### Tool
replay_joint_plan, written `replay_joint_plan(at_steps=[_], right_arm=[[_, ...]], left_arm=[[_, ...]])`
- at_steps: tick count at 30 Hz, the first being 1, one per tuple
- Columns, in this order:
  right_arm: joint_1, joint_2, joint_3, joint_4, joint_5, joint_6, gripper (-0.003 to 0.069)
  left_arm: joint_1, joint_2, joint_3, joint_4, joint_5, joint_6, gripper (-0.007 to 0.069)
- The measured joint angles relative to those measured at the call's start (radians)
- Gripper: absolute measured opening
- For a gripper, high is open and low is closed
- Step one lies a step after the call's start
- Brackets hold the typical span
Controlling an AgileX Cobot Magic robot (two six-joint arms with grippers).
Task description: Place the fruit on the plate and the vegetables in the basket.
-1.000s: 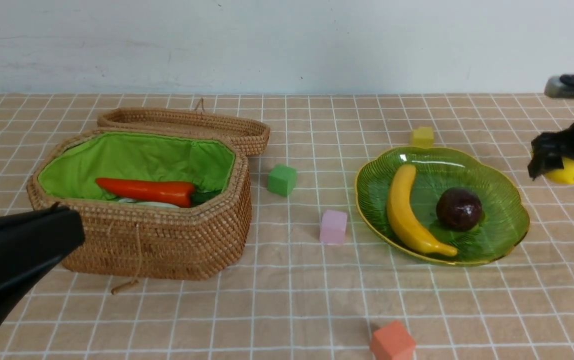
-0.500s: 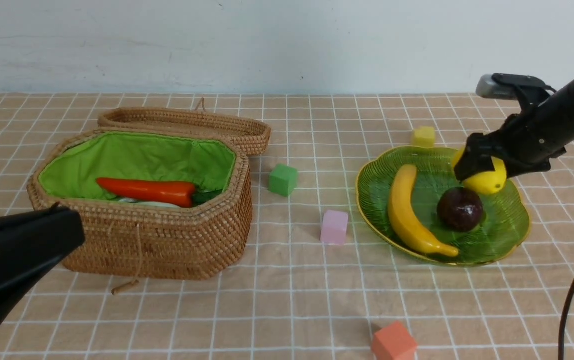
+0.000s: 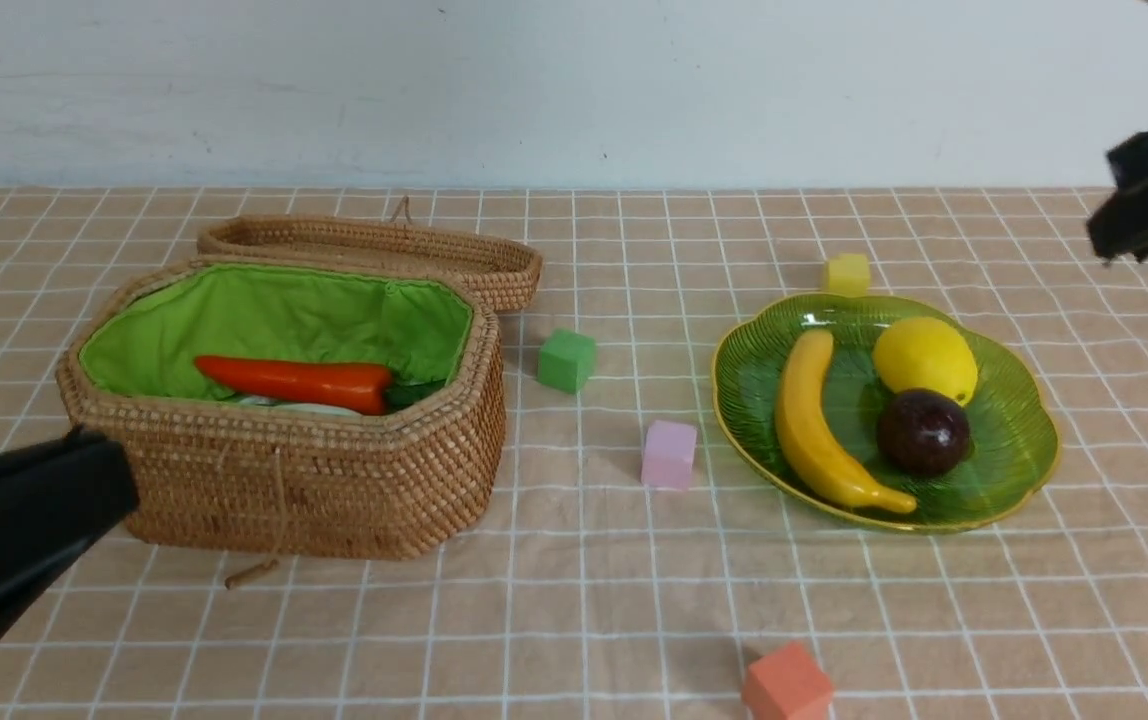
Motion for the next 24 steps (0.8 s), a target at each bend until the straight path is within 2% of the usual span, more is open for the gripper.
replay_joint_plan(at_steps=[3, 4, 7, 16, 21, 24], right_arm=[[0.000, -0.227, 0.187, 0.000, 0.015, 0.008, 0.0066], [0.000, -0.227, 0.187, 0.000, 0.015, 0.008, 0.0066], [0.000, -0.521, 0.433, -0.016, 0.025, 0.066, 0.0022], [0.000, -1.183, 0.784, -0.191, 0.026, 0.330, 0.0020], [0.000, -1.293, 0.873, -0.187, 0.006, 0.385, 0.0020], [0.000, -1.342, 0.944, -0.161, -0.118, 0.395, 0.0024]], left_arm=[[0.000, -0.096, 0.115, 0.000, -0.082, -0.023, -0.0013], [0.000, -0.108, 0.122, 0.000, -0.087, -0.024, -0.0013], [0.000, -0.172, 0.218, 0.001, -0.152, -0.027, -0.0013], [0.000, -0.183, 0.285, 0.002, -0.137, -0.027, -0.0013], [0.000, -0.184, 0.286, 0.002, -0.090, -0.027, -0.0013], [0.000, -0.184, 0.286, 0.002, -0.061, -0.027, -0.0013]])
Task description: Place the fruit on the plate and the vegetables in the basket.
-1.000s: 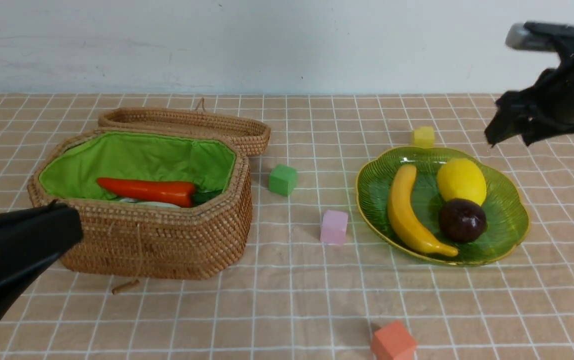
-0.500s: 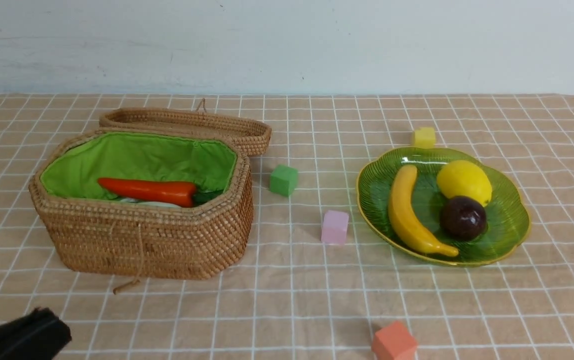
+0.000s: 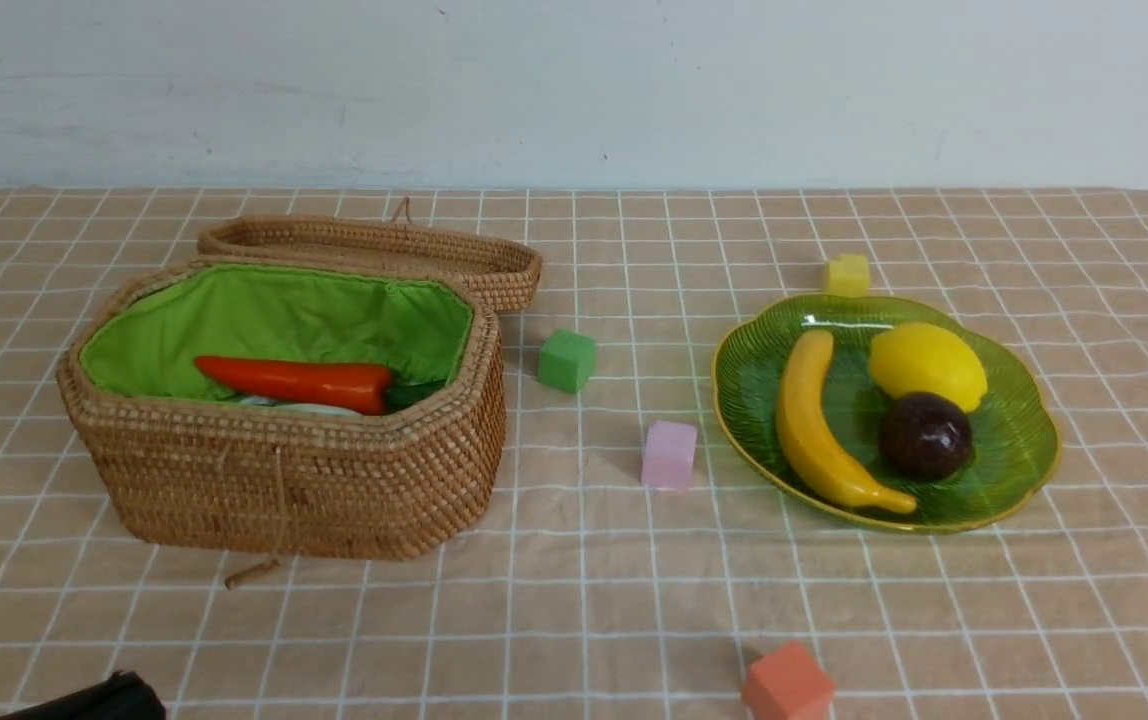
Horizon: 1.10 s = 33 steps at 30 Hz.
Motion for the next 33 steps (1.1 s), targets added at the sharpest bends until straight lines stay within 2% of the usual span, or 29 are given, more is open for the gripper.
replay_joint_plan(at_steps=[9, 12, 15, 21, 33], right_arm=[[0.000, -0.011, 0.069, -0.002, -0.149, 0.005, 0.0036], [0.000, -0.011, 0.091, -0.046, -0.230, 0.005, 0.0022], [0.000, -0.011, 0.198, -0.099, -0.395, -0.010, -0.0008], [0.003, -0.065, 0.460, -0.116, -0.583, -0.025, -0.0008], [0.006, -0.082, 0.498, -0.101, -0.566, -0.025, -0.0008]], left_arm=[[0.000, 0.000, 0.000, 0.000, 0.019, 0.000, -0.0013], [0.000, 0.000, 0.000, 0.000, 0.020, 0.000, -0.0013], [0.000, 0.000, 0.000, 0.000, 0.020, 0.000, -0.0013], [0.000, 0.000, 0.000, 0.000, 0.020, 0.000, -0.0013], [0.000, 0.000, 0.000, 0.000, 0.021, 0.000, -0.0009]])
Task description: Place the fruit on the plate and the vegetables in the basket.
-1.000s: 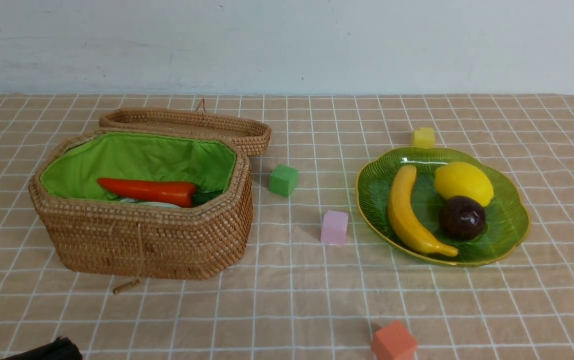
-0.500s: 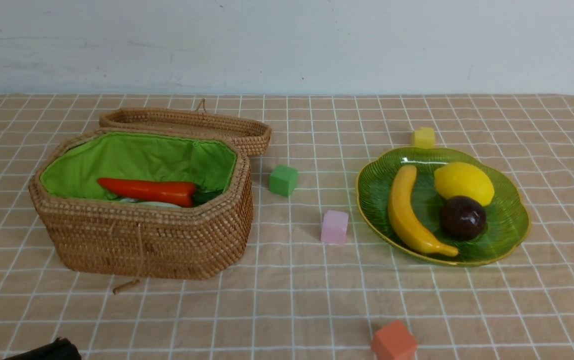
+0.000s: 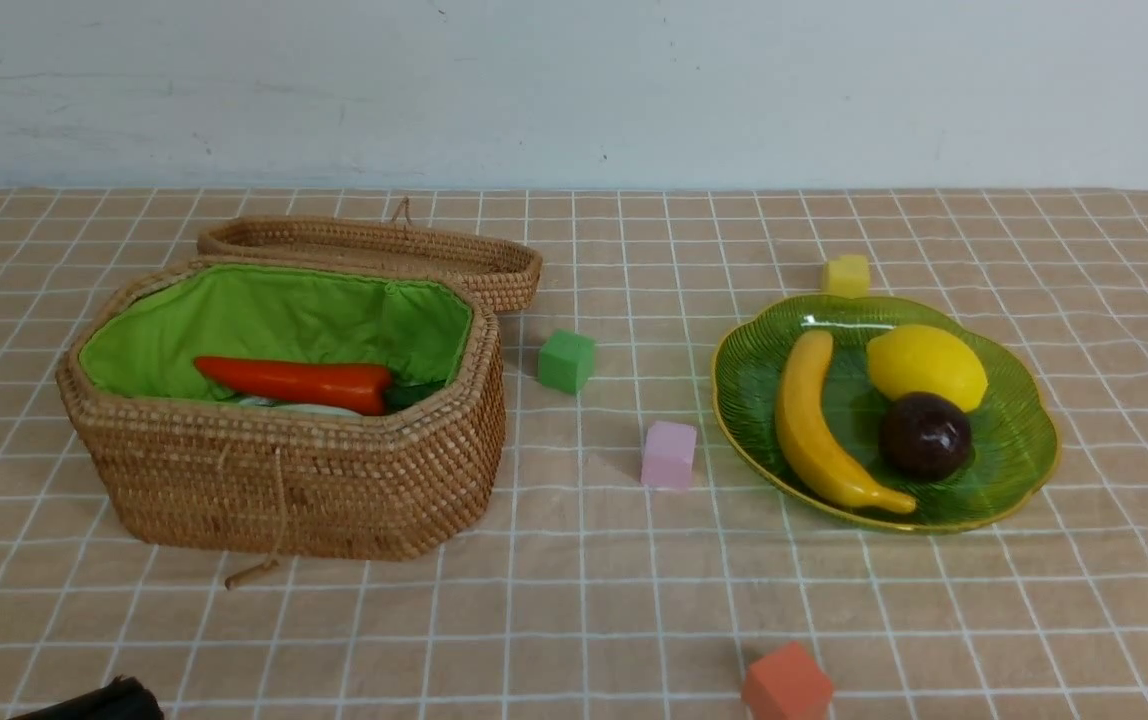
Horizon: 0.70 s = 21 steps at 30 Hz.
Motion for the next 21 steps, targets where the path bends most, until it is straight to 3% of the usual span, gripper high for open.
replay_joint_plan(at_steps=[21], right_arm=[[0.000, -0.002, -0.001, 0.000, 0.004, 0.000, -0.0007]], left_arm=[[0.009, 0.000, 0.007, -0.012, -0.001, 0.005, 0.0004]])
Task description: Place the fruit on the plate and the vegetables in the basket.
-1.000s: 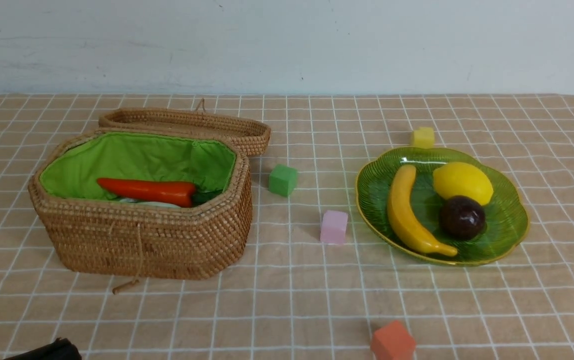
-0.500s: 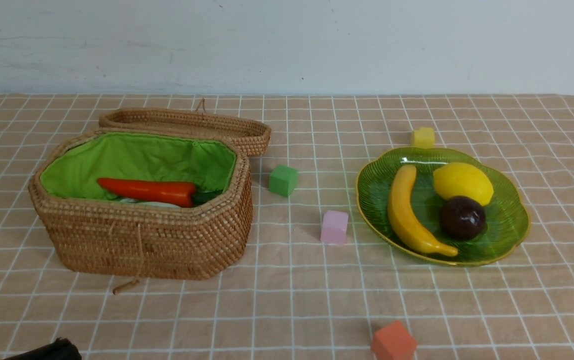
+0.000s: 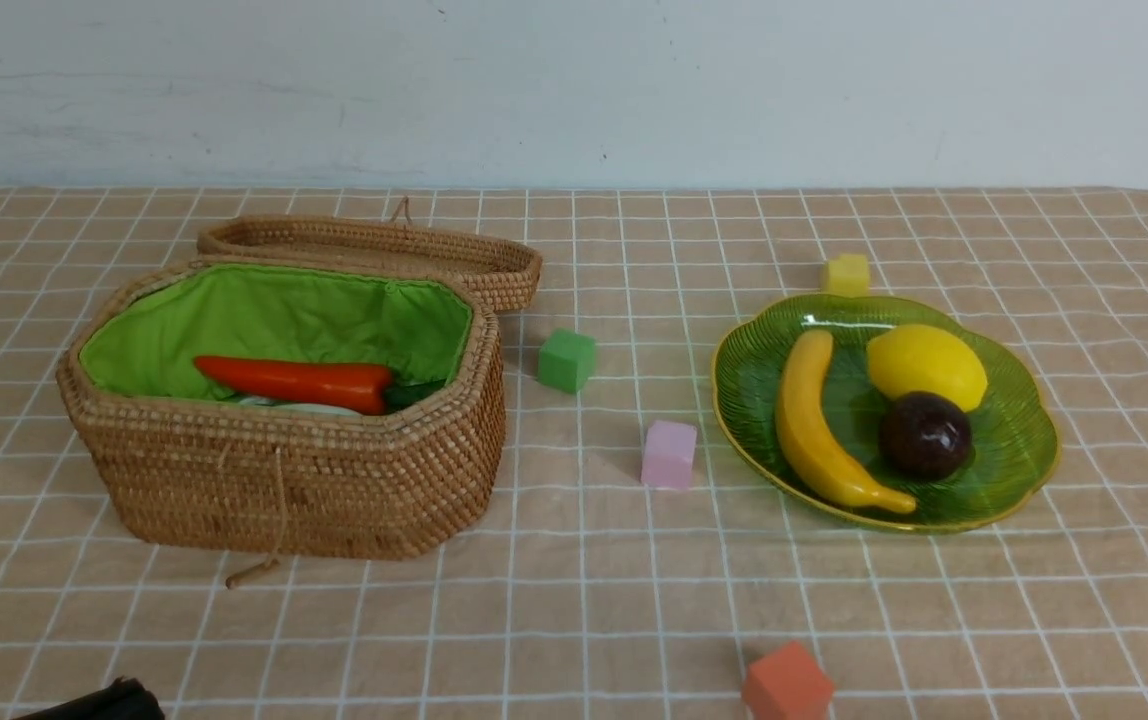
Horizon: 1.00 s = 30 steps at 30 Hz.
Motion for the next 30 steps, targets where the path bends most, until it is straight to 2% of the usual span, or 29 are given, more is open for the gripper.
replay_joint_plan(at_steps=[3, 10, 14, 17, 20, 22, 30], right_arm=[[0.000, 0.000, 0.000, 0.000, 0.000, 0.000, -0.0007], [0.000, 0.000, 0.000, 0.000, 0.000, 0.000, -0.0007], [0.000, 0.000, 0.000, 0.001, 0.000, 0.000, -0.0007], [0.000, 0.000, 0.000, 0.001, 0.001, 0.000, -0.0007], [0.000, 0.000, 0.000, 0.001, 0.001, 0.000, -0.0006], [0.000, 0.000, 0.000, 0.001, 0.001, 0.000, -0.0006], [0.000, 0.000, 0.000, 0.001, 0.001, 0.000, -0.0003]], left_arm=[[0.083, -0.004, 0.012, -0.101, -0.008, 0.056, -0.0002], [0.435, -0.096, 0.102, -0.514, -0.215, 0.420, -0.0013], [0.585, -0.180, 0.182, -0.614, -0.197, 0.521, -0.0013], [0.626, -0.191, 0.221, -0.620, -0.141, 0.526, -0.0013], [0.641, -0.191, 0.234, -0.614, 0.058, 0.514, -0.0013], [0.641, -0.191, 0.237, -0.606, 0.135, 0.496, -0.0013], [0.641, -0.191, 0.237, -0.604, 0.166, 0.418, -0.0013]])
